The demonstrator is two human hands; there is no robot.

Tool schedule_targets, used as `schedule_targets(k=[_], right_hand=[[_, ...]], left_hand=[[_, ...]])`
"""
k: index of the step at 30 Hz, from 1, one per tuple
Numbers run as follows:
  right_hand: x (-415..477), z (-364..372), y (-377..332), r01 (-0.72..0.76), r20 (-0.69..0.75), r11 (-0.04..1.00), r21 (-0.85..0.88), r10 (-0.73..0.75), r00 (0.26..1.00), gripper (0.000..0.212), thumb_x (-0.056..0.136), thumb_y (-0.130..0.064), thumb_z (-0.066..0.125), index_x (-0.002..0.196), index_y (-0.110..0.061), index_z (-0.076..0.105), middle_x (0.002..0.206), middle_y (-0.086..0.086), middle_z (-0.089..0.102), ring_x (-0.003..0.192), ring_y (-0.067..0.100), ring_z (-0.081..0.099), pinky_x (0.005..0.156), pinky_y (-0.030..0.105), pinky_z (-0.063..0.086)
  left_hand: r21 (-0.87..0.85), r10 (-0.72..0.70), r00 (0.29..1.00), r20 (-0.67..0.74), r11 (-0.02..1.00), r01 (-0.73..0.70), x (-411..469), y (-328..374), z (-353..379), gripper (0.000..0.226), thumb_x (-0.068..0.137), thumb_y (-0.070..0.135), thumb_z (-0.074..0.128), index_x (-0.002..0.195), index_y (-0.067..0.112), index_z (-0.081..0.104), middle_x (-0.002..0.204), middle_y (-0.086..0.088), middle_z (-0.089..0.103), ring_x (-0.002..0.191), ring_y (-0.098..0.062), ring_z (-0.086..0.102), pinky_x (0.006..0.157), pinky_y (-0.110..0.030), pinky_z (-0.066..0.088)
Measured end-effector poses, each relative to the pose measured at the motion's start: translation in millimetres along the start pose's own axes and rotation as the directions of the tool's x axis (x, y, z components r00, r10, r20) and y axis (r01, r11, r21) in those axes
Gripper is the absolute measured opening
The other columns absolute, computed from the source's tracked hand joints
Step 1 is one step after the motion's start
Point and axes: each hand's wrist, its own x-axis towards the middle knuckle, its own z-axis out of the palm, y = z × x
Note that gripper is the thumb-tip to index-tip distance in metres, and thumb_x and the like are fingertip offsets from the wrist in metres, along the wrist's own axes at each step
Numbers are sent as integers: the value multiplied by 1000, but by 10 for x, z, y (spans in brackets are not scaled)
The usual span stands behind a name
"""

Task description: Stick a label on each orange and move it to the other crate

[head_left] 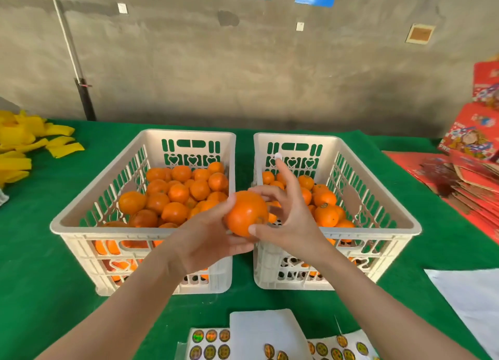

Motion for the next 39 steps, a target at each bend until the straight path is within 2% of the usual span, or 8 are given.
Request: schedule_targets(k=[4,8,13,16,20,24,35,39], right_hand=[[-186,-57,-23,48,-32,989,-142,-53,998,110,68,-18,77,139,-58,2,123,-20,46,122,0,44,102,17,38],[-414,23,28,179,-58,920,-349,-212,976,102,75,-12,75,142,-47,7,129,-6,42,124,6,40,104,15,33],[-527,-225,-86,11,-179,992,128,12,984,43,79,-14,69,117,-26,53,115,-3,59,111,15,55,88,29,52],[-529,-313,-103,-158,-226,957,245,215,950,16,83,-7,69,84,-22,67,105,-8,66,106,9,59,96,41,47],[-531,-332,-150,-330,-89,904,273,365,927,16,86,-10,65,76,-22,70,105,-12,68,109,11,60,103,47,42],[-535,-334,-191,-399,56,894,204,396,916,12,88,-10,62,80,-14,70,110,0,67,107,16,60,100,40,45],[-504,-307,-232,-253,-6,964,-87,253,967,18,89,-11,62,75,-22,63,103,-12,59,101,-4,51,94,26,42],[-510,-277,-181,-163,-39,967,-194,158,987,17,90,-14,60,78,-26,57,104,-7,55,106,1,49,96,33,44]], left_hand=[[-86,56,997,-52,994,-61,39,-148,172,95,45,26,93,132,22,55,129,-15,59,104,-31,66,73,-38,56],[-148,95,992,-85,983,-107,128,-351,326,51,70,33,76,118,18,67,126,-15,62,116,-32,60,99,-46,47],[-280,75,973,-218,950,-136,126,-520,279,94,23,16,96,111,18,64,116,-16,63,97,-32,64,72,-40,55],[-285,87,974,-212,947,-146,98,-565,295,93,27,9,94,115,19,67,127,-17,53,109,-40,57,74,-50,56],[-231,99,975,-196,962,-145,75,-579,332,83,47,3,82,125,14,56,131,-18,53,108,-38,62,75,-46,57],[-188,111,974,-200,971,-149,74,-561,382,62,73,28,77,128,13,53,126,-18,60,101,-33,67,75,-43,56],[-153,90,960,-266,979,-134,178,-555,493,46,75,41,68,114,17,61,103,-12,72,92,-28,71,69,-40,58],[-169,79,965,-252,978,-124,192,-568,509,46,74,41,68,114,19,60,102,-12,72,92,-28,71,70,-42,58]])
